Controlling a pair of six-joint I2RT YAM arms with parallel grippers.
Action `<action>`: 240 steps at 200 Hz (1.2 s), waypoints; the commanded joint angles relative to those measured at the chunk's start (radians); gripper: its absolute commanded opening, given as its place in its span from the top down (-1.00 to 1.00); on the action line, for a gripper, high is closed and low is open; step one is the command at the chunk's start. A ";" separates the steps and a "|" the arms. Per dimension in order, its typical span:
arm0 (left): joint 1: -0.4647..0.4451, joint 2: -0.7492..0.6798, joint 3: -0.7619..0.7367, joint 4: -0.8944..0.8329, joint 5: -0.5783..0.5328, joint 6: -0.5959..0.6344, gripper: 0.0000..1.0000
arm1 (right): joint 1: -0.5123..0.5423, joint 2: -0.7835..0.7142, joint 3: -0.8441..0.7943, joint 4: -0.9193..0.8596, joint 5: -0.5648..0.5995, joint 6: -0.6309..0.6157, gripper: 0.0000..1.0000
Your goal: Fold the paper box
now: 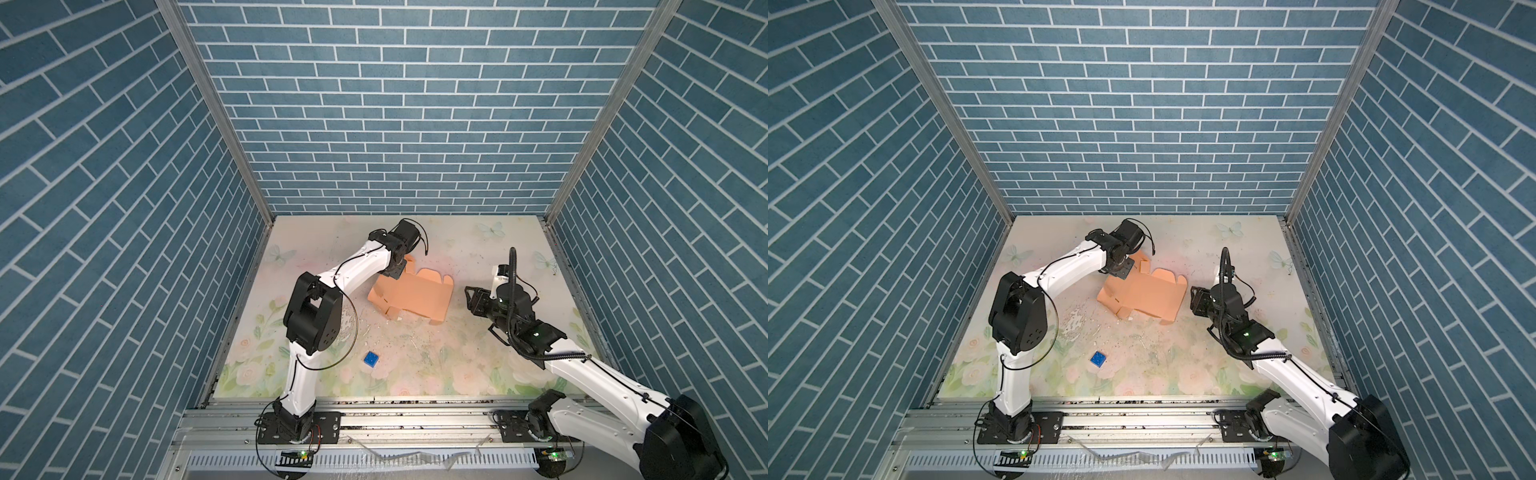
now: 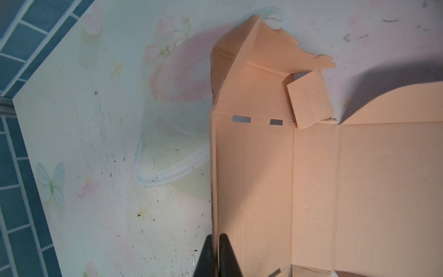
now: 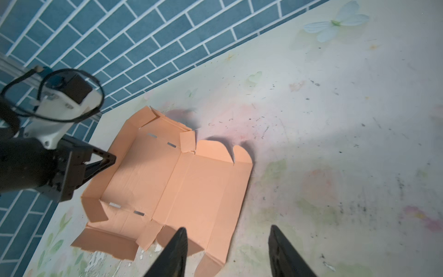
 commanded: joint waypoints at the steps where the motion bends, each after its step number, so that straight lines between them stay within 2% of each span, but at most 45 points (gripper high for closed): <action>1: -0.052 -0.009 0.030 0.034 0.011 0.120 0.81 | -0.036 -0.040 -0.015 0.019 -0.025 -0.030 -0.10; 60: -0.138 -0.081 -0.034 0.128 0.046 0.261 0.79 | -0.088 -0.089 -0.042 0.033 -0.018 -0.071 -0.13; 96: -0.152 -0.122 -0.098 0.161 0.039 0.325 0.78 | -0.114 -0.081 -0.110 0.189 -0.076 -0.142 -0.17; 139: -0.152 -0.157 -0.173 0.219 0.039 0.320 0.78 | -0.140 0.025 -0.178 0.463 -0.163 -0.225 -0.18; 161: -0.146 -0.142 -0.172 0.203 0.018 0.296 0.77 | -0.142 0.099 -0.145 0.488 -0.216 -0.256 -0.18; 172: -0.128 -0.143 -0.167 0.190 0.042 0.261 0.74 | -0.142 0.144 -0.116 0.487 -0.251 -0.288 -0.18; 188: -0.089 -0.154 -0.151 0.158 0.132 0.200 0.62 | -0.142 0.223 -0.044 0.442 -0.289 -0.351 -0.18; 211: -0.042 -0.161 -0.095 0.072 0.188 0.109 0.34 | -0.142 0.355 0.094 0.329 -0.355 -0.448 -0.18; 240: 0.056 -0.205 -0.113 0.020 0.368 -0.056 0.02 | -0.141 0.504 0.280 0.203 -0.405 -0.551 -0.18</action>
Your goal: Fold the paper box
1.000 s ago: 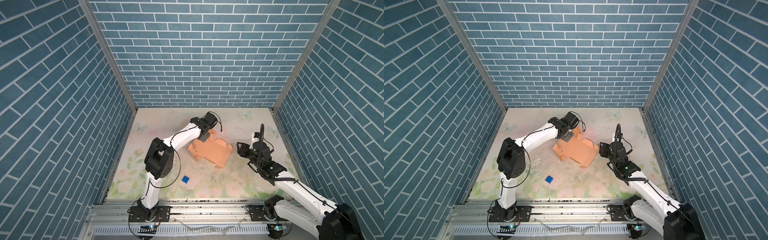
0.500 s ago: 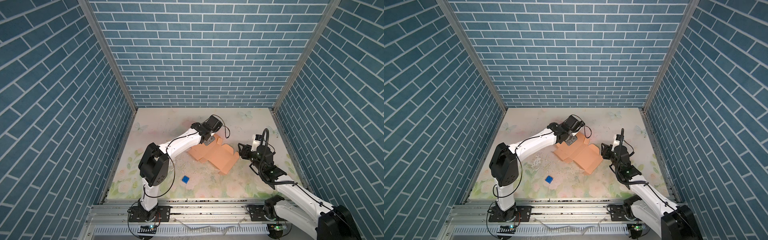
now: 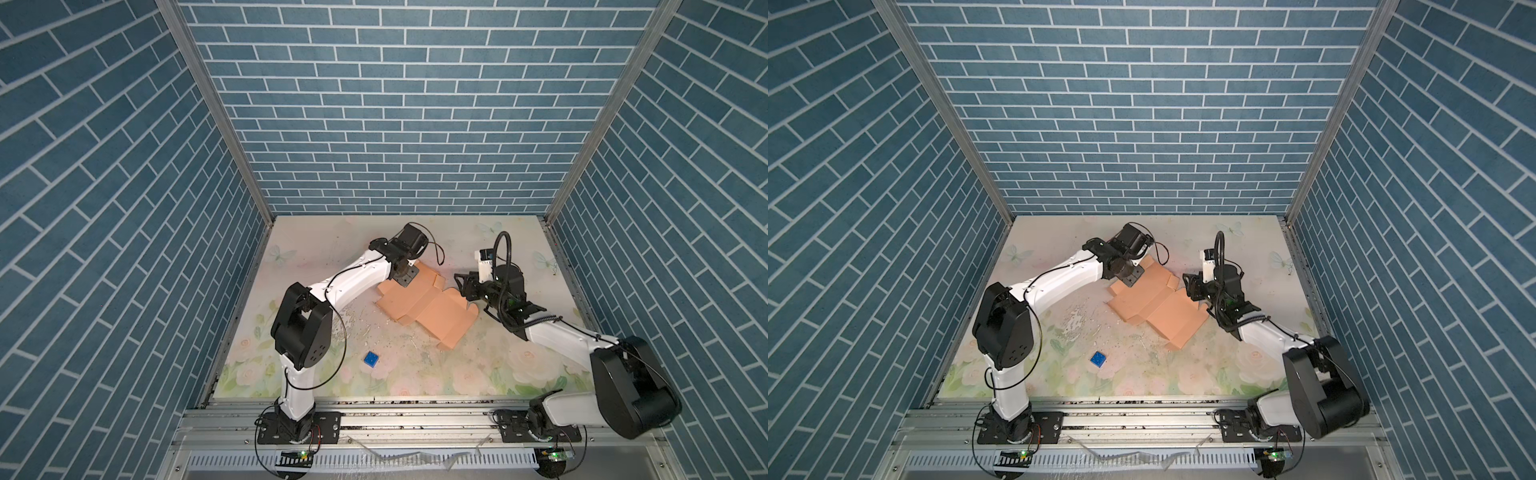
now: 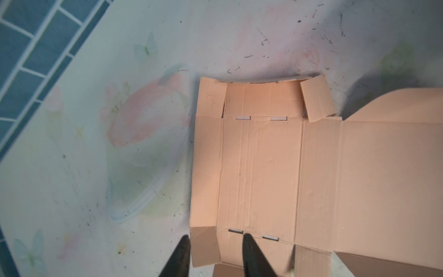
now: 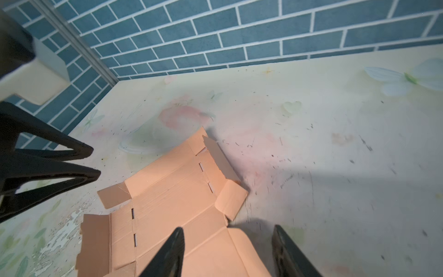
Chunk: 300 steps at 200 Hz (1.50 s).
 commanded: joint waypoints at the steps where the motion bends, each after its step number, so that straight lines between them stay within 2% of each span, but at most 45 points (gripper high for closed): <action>1: 0.081 -0.064 0.003 -0.084 0.172 -0.174 0.01 | -0.002 0.096 0.131 -0.127 -0.085 -0.159 -0.18; 17: 0.144 -0.123 -0.077 -0.015 0.288 -0.244 -0.22 | 0.002 0.194 0.265 -0.245 -0.116 -0.226 -0.17; 27: 0.179 -0.157 -0.131 0.044 0.339 -0.277 -0.29 | 0.007 0.248 0.337 -0.311 -0.115 -0.267 -0.17; 46: 0.210 -0.188 -0.182 0.101 0.329 -0.304 -0.47 | 0.011 0.337 0.467 -0.436 -0.111 -0.330 -0.17; 76: 0.224 -0.165 -0.145 0.053 0.311 -0.278 -0.55 | 0.029 0.451 0.635 -0.600 -0.061 -0.422 -0.16; 97: 0.267 -0.166 -0.147 0.056 0.313 -0.295 -0.60 | 0.049 0.522 0.715 -0.666 -0.027 -0.471 -0.15; 134: 0.370 -0.156 -0.183 0.112 0.402 -0.388 -0.69 | 0.086 0.610 0.804 -0.723 0.004 -0.513 -0.13; 196: 0.415 -0.136 -0.179 0.101 0.370 -0.384 -0.69 | 0.111 0.736 0.945 -0.800 0.093 -0.561 -0.07; 213: 0.416 -0.129 -0.172 0.091 0.349 -0.375 -0.68 | 0.111 0.760 0.973 -0.805 0.142 -0.561 0.02; 242: 0.421 -0.119 -0.165 0.081 0.336 -0.366 -0.68 | 0.111 0.818 1.011 -0.808 0.160 -0.564 0.20; 300: 0.420 -0.088 -0.123 0.028 0.302 -0.364 -0.65 | 0.110 0.781 0.943 -0.722 0.214 -0.552 0.85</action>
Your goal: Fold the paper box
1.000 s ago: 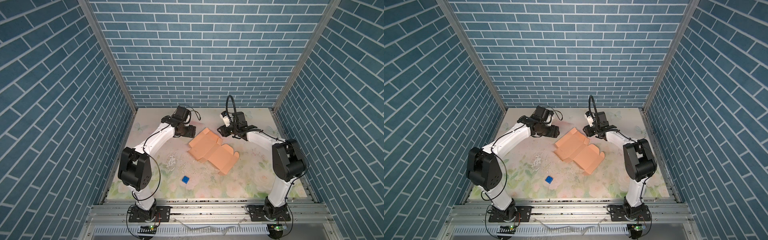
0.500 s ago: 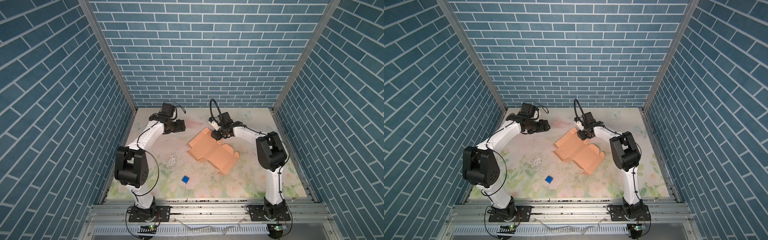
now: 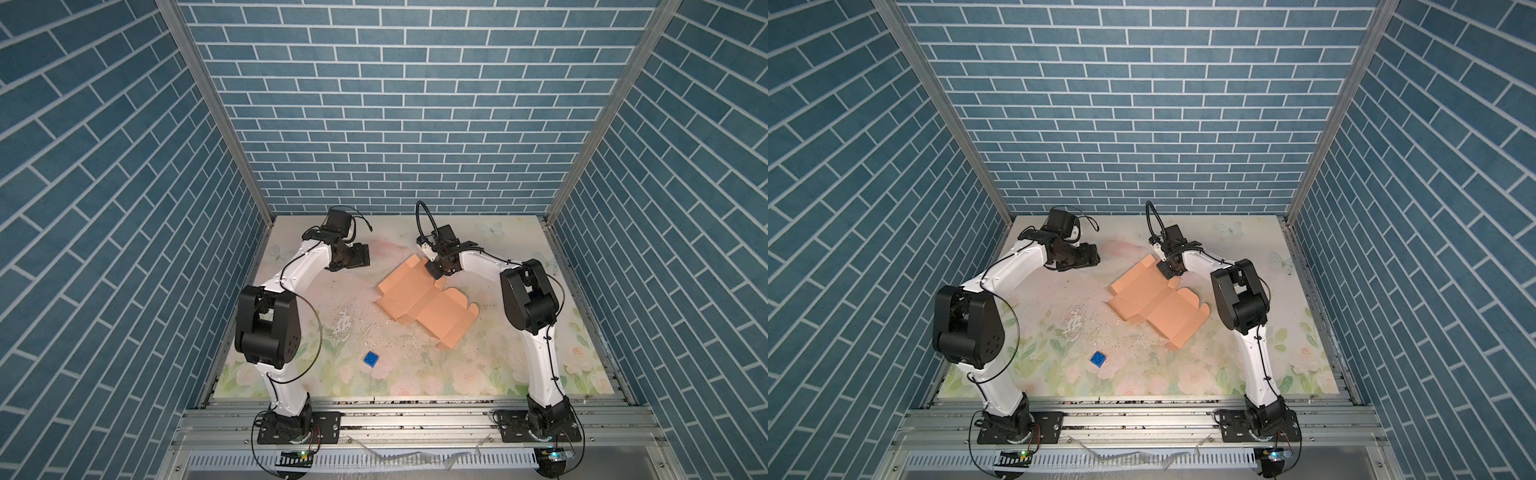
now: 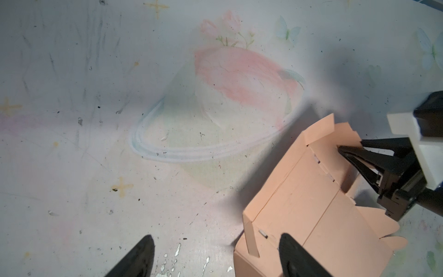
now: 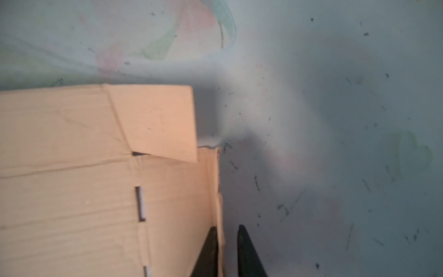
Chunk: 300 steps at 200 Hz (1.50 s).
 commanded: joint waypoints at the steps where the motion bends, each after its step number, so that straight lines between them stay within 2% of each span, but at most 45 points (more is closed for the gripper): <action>1: 0.005 0.021 0.038 -0.045 -0.025 0.013 -0.65 | 0.000 -0.035 -0.041 0.042 0.040 -0.016 0.86; 15: 0.005 0.028 0.042 -0.049 -0.026 0.017 -0.63 | -0.002 -0.092 -0.080 0.071 0.054 -0.009 0.93; 45: -0.009 0.030 0.054 -0.058 -0.032 0.055 -0.60 | -0.005 -0.210 -0.220 0.183 0.050 0.025 0.94; 75: -0.055 0.017 0.057 -0.063 -0.094 0.101 -0.59 | -0.007 -0.328 -0.345 0.246 0.065 0.086 0.94; 118: -0.130 0.009 0.050 -0.060 -0.145 0.154 -0.59 | -0.008 -0.477 -0.525 0.331 0.148 0.160 0.94; 161: -0.181 0.004 0.054 -0.058 -0.145 0.166 -0.59 | -0.006 -0.612 -0.714 0.483 0.187 0.261 0.94; 207: -0.192 -0.031 0.042 -0.048 -0.177 0.192 -0.59 | -0.007 -0.633 -0.829 0.742 0.188 0.390 0.93; 245: -0.204 -0.057 0.031 -0.038 -0.213 0.218 -0.60 | -0.006 -0.572 -0.863 0.994 0.174 0.401 0.93; 300: -0.243 -0.058 0.038 -0.004 -0.227 0.311 -0.60 | -0.005 -0.567 -0.948 1.182 0.075 0.391 0.93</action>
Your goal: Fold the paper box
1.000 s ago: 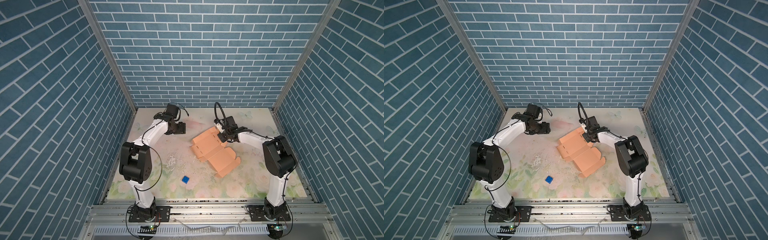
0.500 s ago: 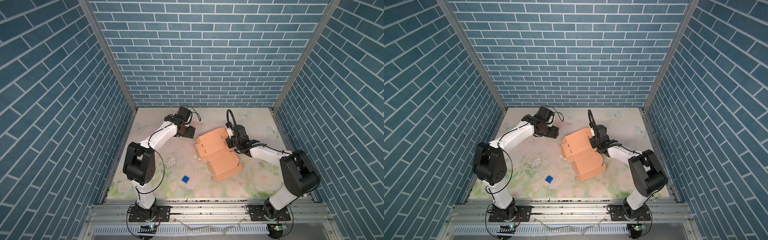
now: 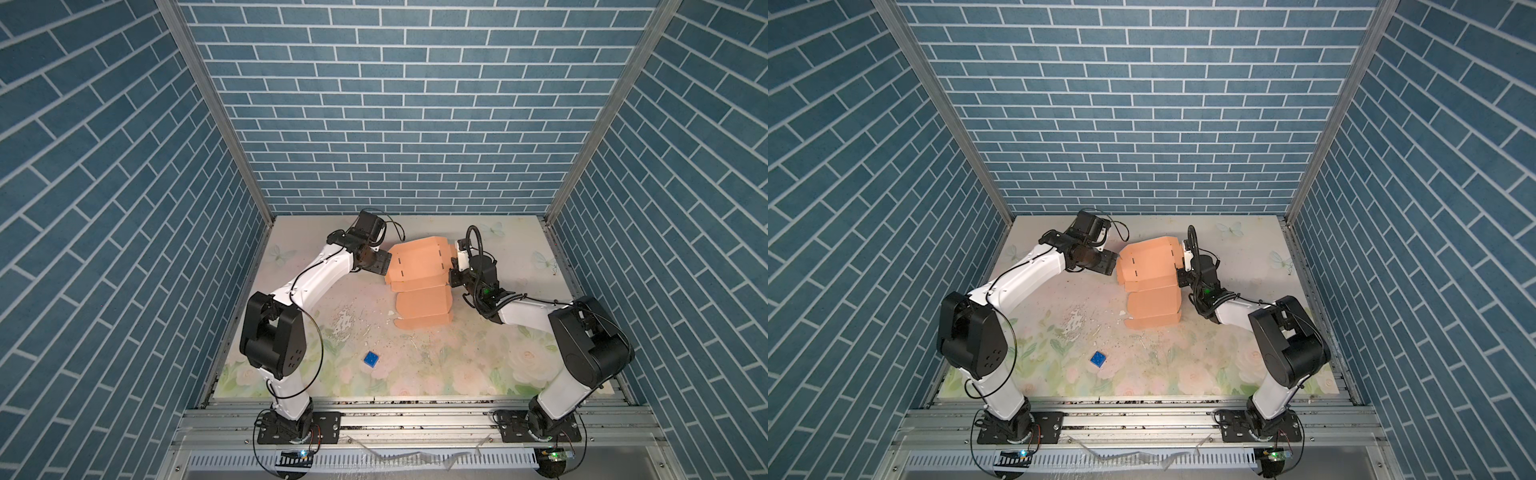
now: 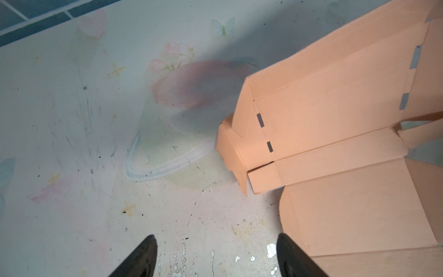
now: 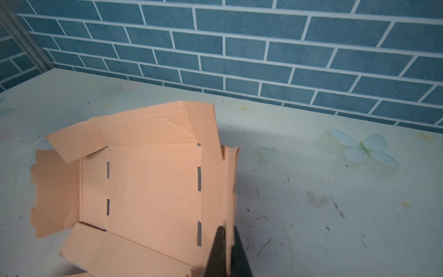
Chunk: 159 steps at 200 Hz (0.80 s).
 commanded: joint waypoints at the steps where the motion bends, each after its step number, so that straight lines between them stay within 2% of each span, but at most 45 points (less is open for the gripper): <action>1: -0.016 -0.012 0.007 0.019 -0.008 0.056 -0.60 | -0.002 -0.008 -0.054 0.150 -0.059 0.023 0.93; 25: -0.029 0.016 0.047 0.025 0.031 0.098 -0.61 | -0.002 -0.031 -0.089 0.153 -0.148 -0.024 0.93; 69: -0.038 0.080 0.121 0.024 0.012 0.293 -0.63 | -0.002 -0.042 -0.122 0.146 -0.270 -0.053 0.93; 90: -0.039 0.133 0.173 -0.002 0.014 0.345 -0.64 | -0.002 -0.034 -0.114 0.138 -0.275 -0.058 0.93; 125: -0.038 0.242 0.287 -0.142 0.051 0.429 -0.57 | -0.004 -0.019 -0.102 0.135 -0.262 -0.073 0.93; 159: -0.034 0.304 0.341 -0.207 0.099 0.465 -0.38 | -0.004 -0.010 -0.098 0.137 -0.262 -0.076 0.93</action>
